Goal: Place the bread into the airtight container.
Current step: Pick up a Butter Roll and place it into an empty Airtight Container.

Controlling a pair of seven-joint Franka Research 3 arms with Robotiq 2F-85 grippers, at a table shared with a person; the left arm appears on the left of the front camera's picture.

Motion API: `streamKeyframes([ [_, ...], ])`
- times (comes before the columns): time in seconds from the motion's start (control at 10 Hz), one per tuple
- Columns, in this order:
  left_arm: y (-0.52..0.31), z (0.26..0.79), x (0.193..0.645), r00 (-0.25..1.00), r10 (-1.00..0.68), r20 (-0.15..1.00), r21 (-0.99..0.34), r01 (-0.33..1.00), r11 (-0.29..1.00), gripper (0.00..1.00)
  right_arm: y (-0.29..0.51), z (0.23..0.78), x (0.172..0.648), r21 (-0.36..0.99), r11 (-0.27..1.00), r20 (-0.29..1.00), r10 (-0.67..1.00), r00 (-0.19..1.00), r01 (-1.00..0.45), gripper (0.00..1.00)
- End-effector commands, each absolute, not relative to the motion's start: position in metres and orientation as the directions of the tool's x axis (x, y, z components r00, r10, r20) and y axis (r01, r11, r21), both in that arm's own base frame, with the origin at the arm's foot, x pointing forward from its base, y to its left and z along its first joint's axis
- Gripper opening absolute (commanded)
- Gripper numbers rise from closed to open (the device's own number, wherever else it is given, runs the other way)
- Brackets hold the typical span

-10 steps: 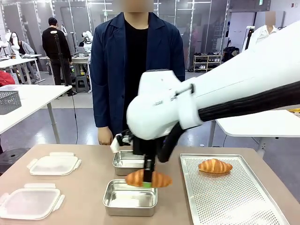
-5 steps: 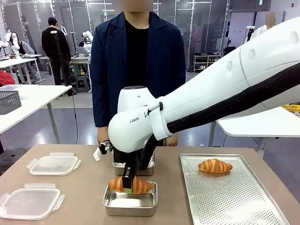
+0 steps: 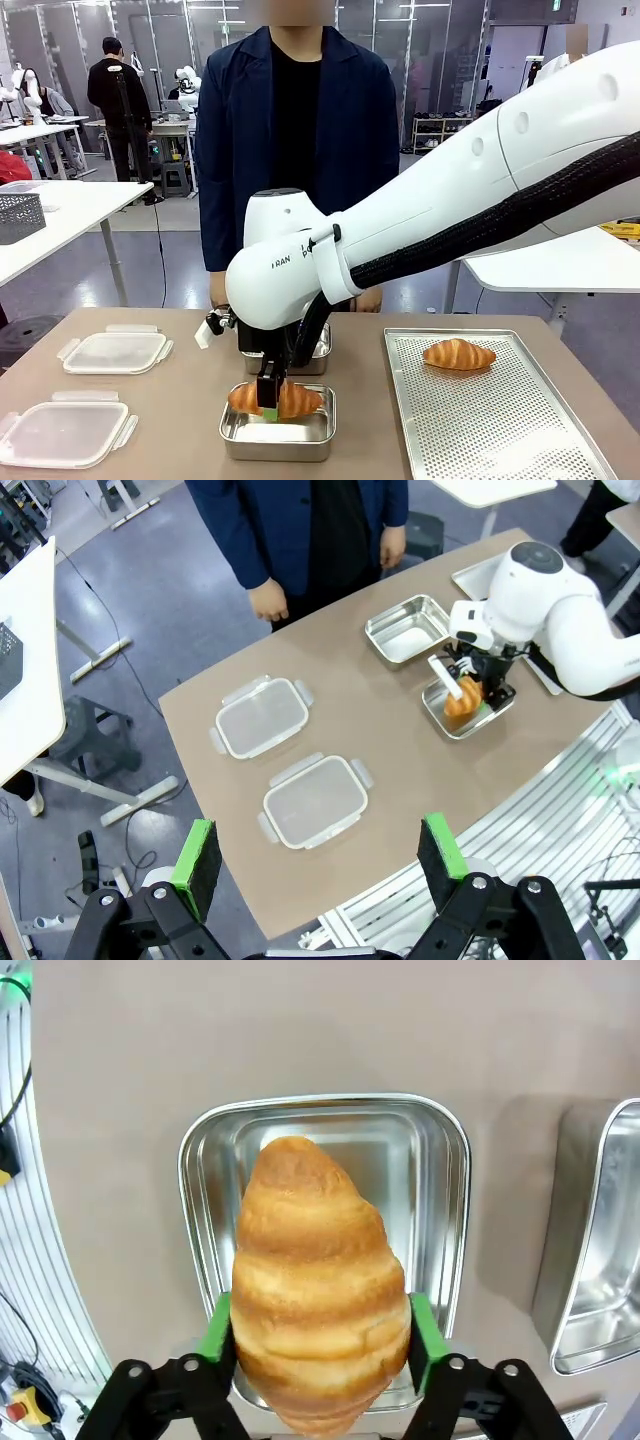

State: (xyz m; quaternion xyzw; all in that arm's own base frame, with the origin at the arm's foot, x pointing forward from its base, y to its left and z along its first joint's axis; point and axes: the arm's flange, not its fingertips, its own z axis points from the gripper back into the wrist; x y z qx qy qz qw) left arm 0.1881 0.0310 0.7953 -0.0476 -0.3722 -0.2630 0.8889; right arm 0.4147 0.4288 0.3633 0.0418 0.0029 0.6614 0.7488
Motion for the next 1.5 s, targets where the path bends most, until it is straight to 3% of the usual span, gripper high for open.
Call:
streamKeyframes([
  [0.0, 0.032, 0.798, 0.188, 0.582, -0.432, 0.689, 0.112, 0.504, 0.856, 1.0, 0.429, 0.367, 0.411, 0.057, 0.146, 0.03, 0.989, 0.147, -0.988, 1.0],
  [1.4, 0.032, 0.798, 0.188, 0.582, -0.432, 0.689, 0.112, 0.504, 0.856, 1.0, 0.427, 0.365, 0.416, 0.066, 0.125, 0.049, 0.99, 0.129, -0.99, 1.0],
])
